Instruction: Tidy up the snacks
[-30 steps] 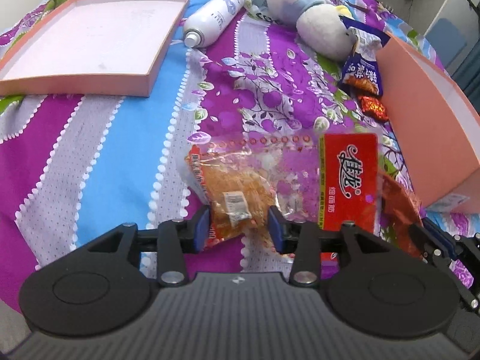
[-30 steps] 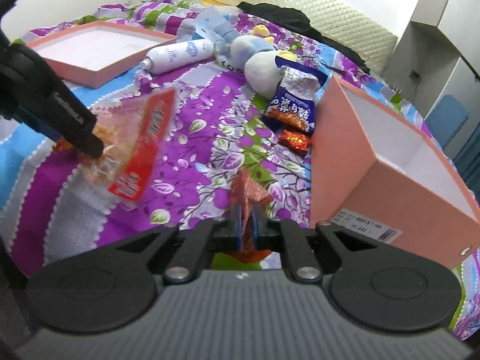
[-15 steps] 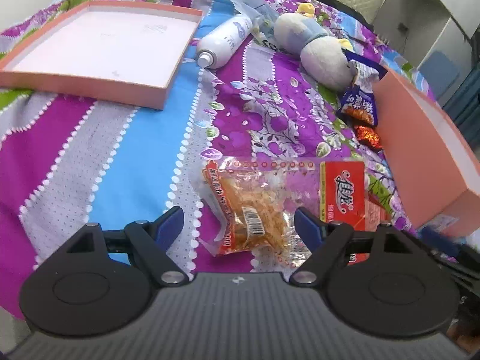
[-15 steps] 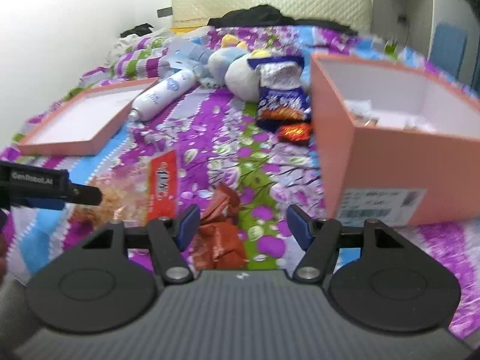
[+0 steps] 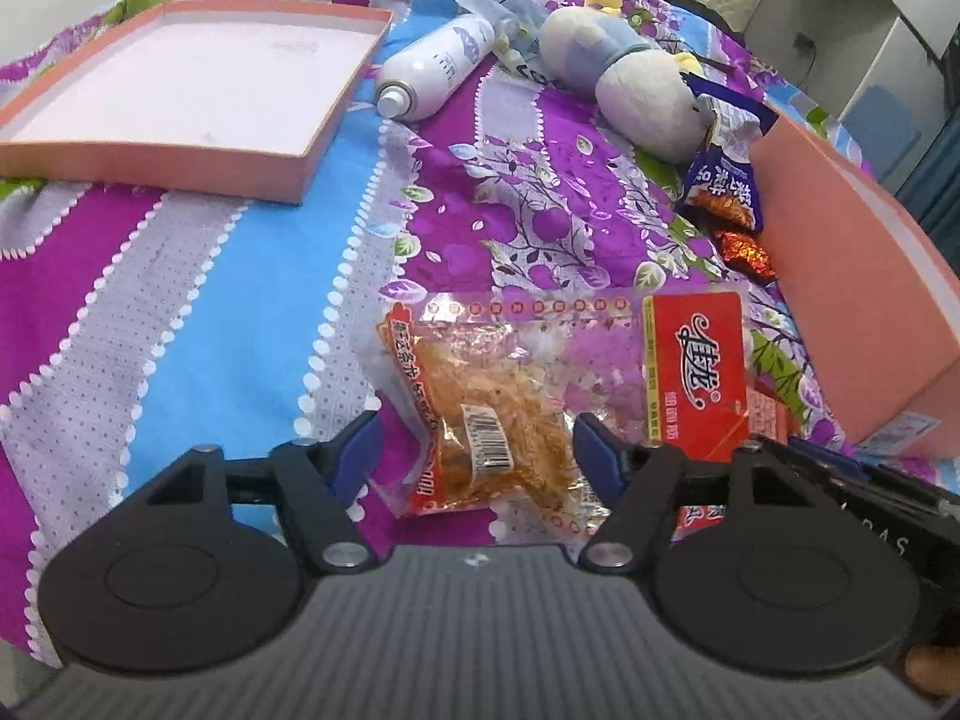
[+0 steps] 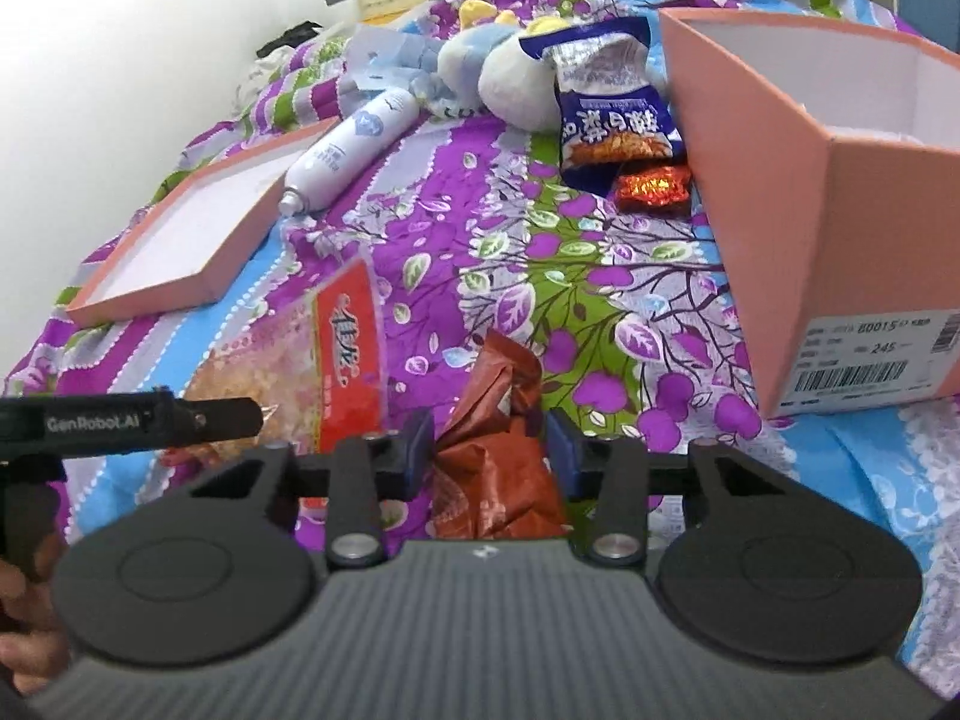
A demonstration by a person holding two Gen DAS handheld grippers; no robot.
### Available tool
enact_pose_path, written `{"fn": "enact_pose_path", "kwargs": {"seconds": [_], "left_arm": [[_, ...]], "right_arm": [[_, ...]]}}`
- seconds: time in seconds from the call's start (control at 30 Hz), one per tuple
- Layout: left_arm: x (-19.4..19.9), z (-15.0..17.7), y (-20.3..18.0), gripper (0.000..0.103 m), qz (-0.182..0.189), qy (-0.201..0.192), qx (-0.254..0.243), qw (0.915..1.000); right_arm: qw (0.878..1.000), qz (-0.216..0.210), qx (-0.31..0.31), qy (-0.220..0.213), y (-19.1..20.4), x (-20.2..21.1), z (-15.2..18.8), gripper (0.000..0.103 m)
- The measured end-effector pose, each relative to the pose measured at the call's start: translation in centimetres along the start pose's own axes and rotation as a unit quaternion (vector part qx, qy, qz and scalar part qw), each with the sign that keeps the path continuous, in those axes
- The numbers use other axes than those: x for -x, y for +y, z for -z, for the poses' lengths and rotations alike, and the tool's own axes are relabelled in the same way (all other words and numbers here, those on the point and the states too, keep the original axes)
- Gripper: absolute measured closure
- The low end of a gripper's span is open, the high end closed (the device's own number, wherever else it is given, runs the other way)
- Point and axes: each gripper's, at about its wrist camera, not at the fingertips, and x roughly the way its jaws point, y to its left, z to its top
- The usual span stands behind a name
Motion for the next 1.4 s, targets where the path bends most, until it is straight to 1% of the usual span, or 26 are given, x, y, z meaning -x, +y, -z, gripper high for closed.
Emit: {"fn": "enact_pose_path", "kwargs": {"seconds": [0.07, 0.13, 0.27, 0.37, 0.47, 0.63, 0.8, 0.93, 1.03, 1.2, 1.4], "left_arm": [[0.0, 0.0, -0.2, 0.045, -0.006, 0.000, -0.002, 1.0000], [0.0, -0.1, -0.5, 0.051, -0.001, 0.003, 0.001, 1.0000], [0.4, -0.2, -0.9, 0.058, 0.005, 0.007, 0.006, 0.9999], [1.1, -0.1, -1.2, 0.060, 0.007, 0.010, 0.004, 0.9999], [2.3, -0.3, -1.5, 0.060, 0.016, 0.011, 0.009, 0.9998], [5.1, -1.0, -2.6, 0.060, 0.019, 0.004, 0.003, 0.9998], [8.8, -2.4, -3.8, 0.060, 0.025, -0.015, 0.005, 0.9996], [11.0, -3.4, -4.9, 0.060, 0.038, -0.023, 0.001, 0.9990], [12.5, -3.9, -5.9, 0.060, 0.046, -0.030, -0.007, 0.9985], [14.2, -4.5, -8.5, 0.060, 0.075, -0.036, -0.028, 0.9961], [14.9, -5.4, -12.7, 0.060, 0.113, -0.041, -0.061, 0.9909]], "right_arm": [[1.000, 0.002, 0.005, 0.003, 0.1, 0.1, -0.1, 0.060], [1.000, 0.004, 0.015, 0.006, 0.3, 0.2, -0.2, 0.061], [1.000, 0.015, 0.026, 0.002, 0.3, 1.0, -0.5, 0.063], [0.999, 0.018, 0.029, -0.004, 0.2, 2.1, -0.7, 0.063], [0.999, 0.025, 0.029, -0.014, 0.1, 3.6, -1.0, 0.063], [0.999, 0.028, 0.022, -0.035, 0.0, 6.9, -2.0, 0.063], [0.997, 0.037, 0.022, -0.068, -0.1, 11.1, -3.5, 0.063], [0.995, 0.044, 0.004, -0.087, -1.1, 13.9, -4.6, 0.063], [0.993, 0.058, 0.000, -0.104, -1.8, 16.1, -5.0, 0.063], [0.989, 0.079, -0.016, -0.125, -3.0, 19.1, -5.2, 0.063], [0.983, 0.109, -0.032, -0.144, -4.9, 22.1, -5.2, 0.063]]}}
